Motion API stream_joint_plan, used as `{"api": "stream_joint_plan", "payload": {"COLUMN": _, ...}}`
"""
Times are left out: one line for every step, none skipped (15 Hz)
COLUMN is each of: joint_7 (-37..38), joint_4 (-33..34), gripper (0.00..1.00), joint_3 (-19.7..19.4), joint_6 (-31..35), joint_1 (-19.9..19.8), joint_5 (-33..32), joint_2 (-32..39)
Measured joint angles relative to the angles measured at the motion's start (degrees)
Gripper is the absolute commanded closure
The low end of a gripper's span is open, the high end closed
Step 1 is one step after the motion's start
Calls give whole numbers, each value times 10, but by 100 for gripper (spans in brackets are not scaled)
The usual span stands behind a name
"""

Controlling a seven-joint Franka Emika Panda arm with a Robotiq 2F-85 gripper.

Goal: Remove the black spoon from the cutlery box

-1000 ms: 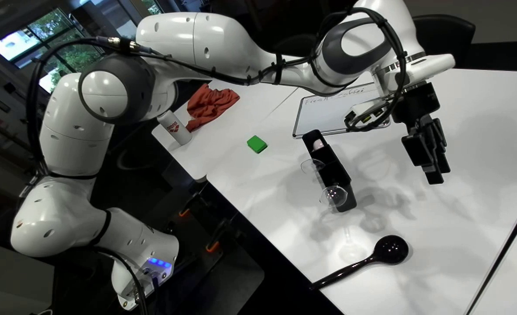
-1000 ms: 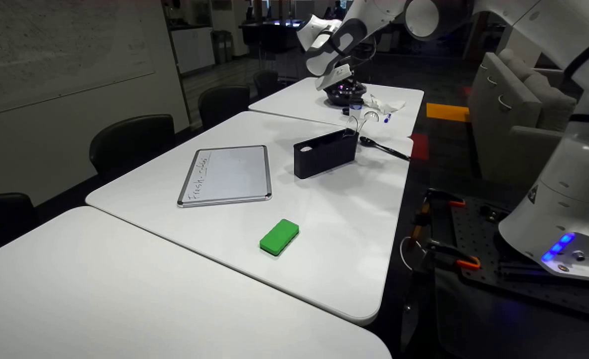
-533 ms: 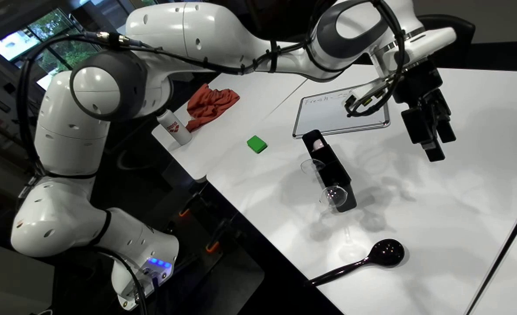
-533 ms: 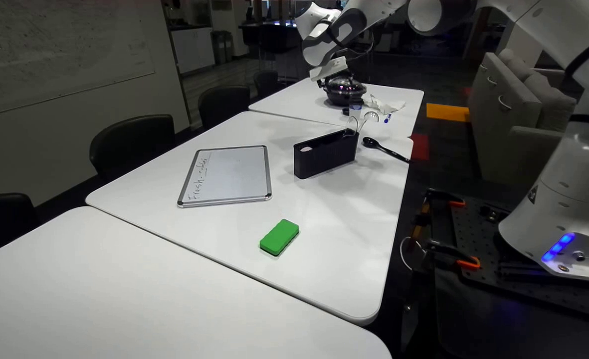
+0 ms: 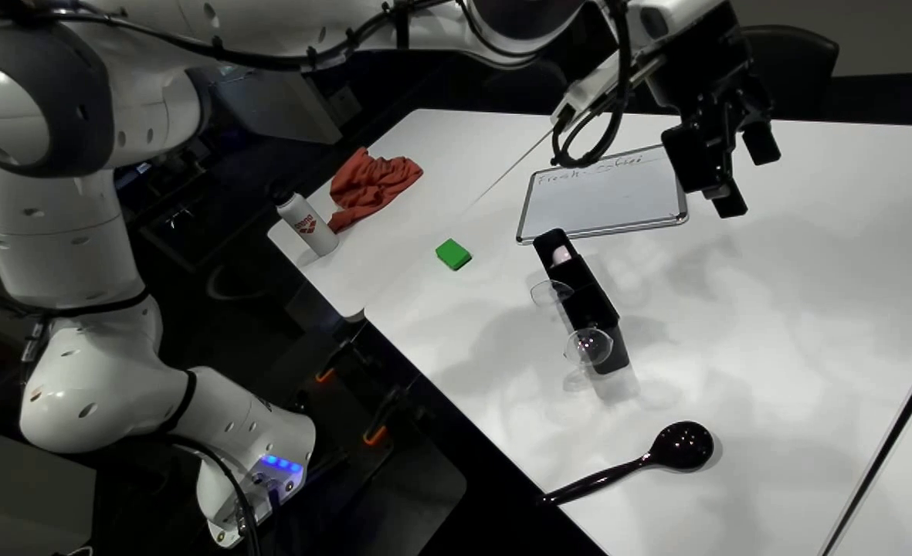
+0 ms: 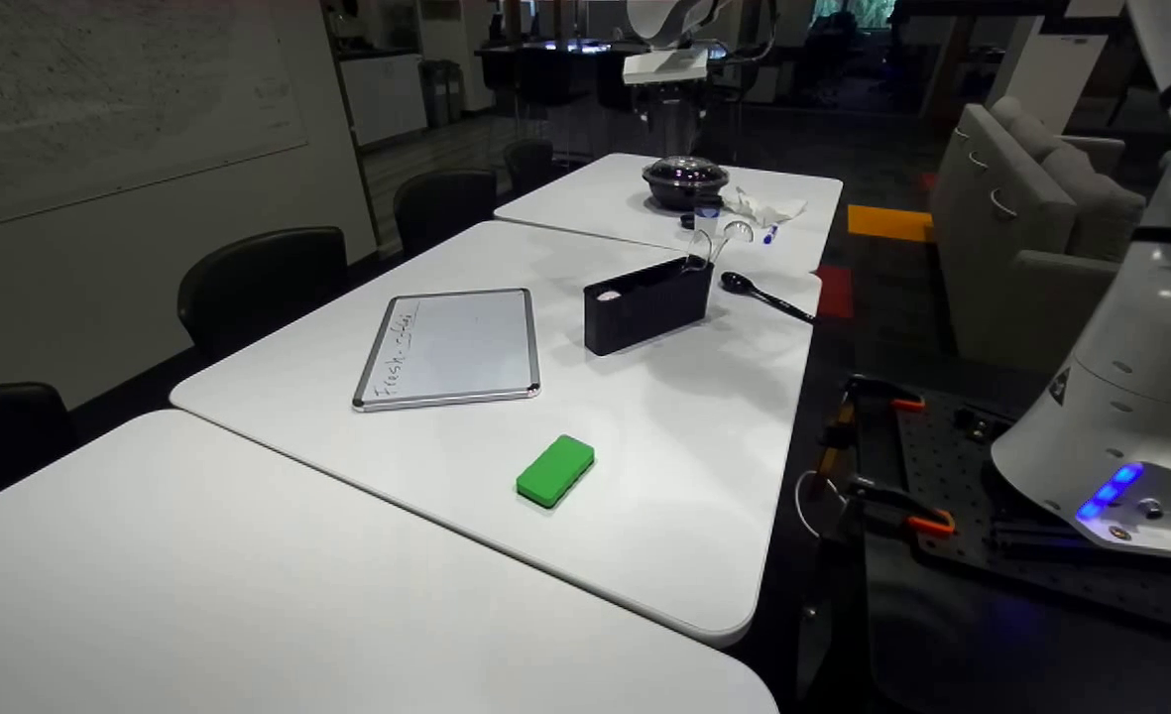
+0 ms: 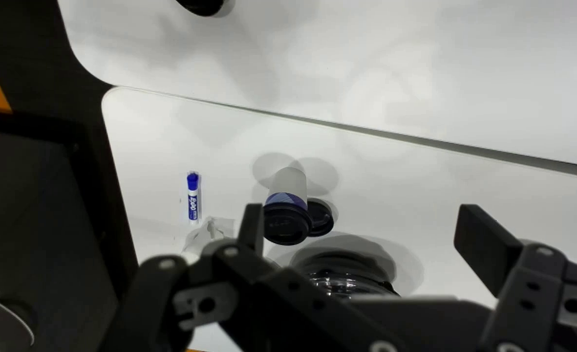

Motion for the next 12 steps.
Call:
{"api": "stream_joint_plan", "payload": {"joint_7": 0, "joint_4": -25, "gripper": 0, "joint_3": 0, "joint_6": 13, "joint_1": 2, "joint_5": 2, "joint_2": -27}}
{"api": "stream_joint_plan", "payload": {"joint_7": 0, "joint_4": -50, "gripper": 0, "joint_3": 0, "joint_6": 26, "joint_1": 5, "joint_5": 2, "joint_2": -54}}
{"api": "stream_joint_plan", "payload": {"joint_7": 0, "joint_4": -76, "gripper": 0, "joint_3": 0, "joint_6": 37, "joint_1": 8, "joint_5": 2, "joint_2": -81}}
{"api": "stream_joint_plan", "payload": {"joint_7": 0, "joint_4": -103, "gripper": 0, "joint_3": -1, "joint_6": 47, "joint_1": 12, "joint_5": 1, "joint_2": -109}}
{"api": "stream_joint_plan", "payload": {"joint_7": 0, "joint_4": -128, "gripper": 0, "joint_3": -1, "joint_6": 57, "joint_1": 17, "joint_5": 0, "joint_2": -135}}
{"api": "stream_joint_plan", "payload": {"joint_7": 1, "joint_4": -154, "gripper": 0, "joint_3": -1, "joint_6": 65, "joint_1": 20, "joint_5": -5, "joint_2": -161}}
{"api": "stream_joint_plan", "payload": {"joint_7": 2, "joint_4": -180, "gripper": 0, "joint_3": 0, "joint_6": 71, "joint_1": 23, "joint_5": -12, "joint_2": -188}}
{"api": "stream_joint_plan", "payload": {"joint_7": 3, "joint_4": -207, "gripper": 0, "joint_3": 0, "joint_6": 78, "joint_1": 26, "joint_5": -20, "joint_2": -214}}
{"api": "stream_joint_plan", "payload": {"joint_7": 4, "joint_4": -233, "gripper": 0, "joint_3": 2, "joint_6": 84, "joint_1": 28, "joint_5": -28, "joint_2": -238}}
{"api": "stream_joint_plan", "payload": {"joint_7": 4, "joint_4": -256, "gripper": 0, "joint_3": 5, "joint_6": 89, "joint_1": 28, "joint_5": -32, "joint_2": -260}}
{"api": "stream_joint_plan", "payload": {"joint_7": 4, "joint_4": -276, "gripper": 0, "joint_3": 7, "joint_6": 92, "joint_1": 28, "joint_5": -35, "joint_2": -279}}
{"api": "stream_joint_plan", "payload": {"joint_7": 4, "joint_4": -290, "gripper": 0, "joint_3": 8, "joint_6": 93, "joint_1": 28, "joint_5": -38, "joint_2": -292}}
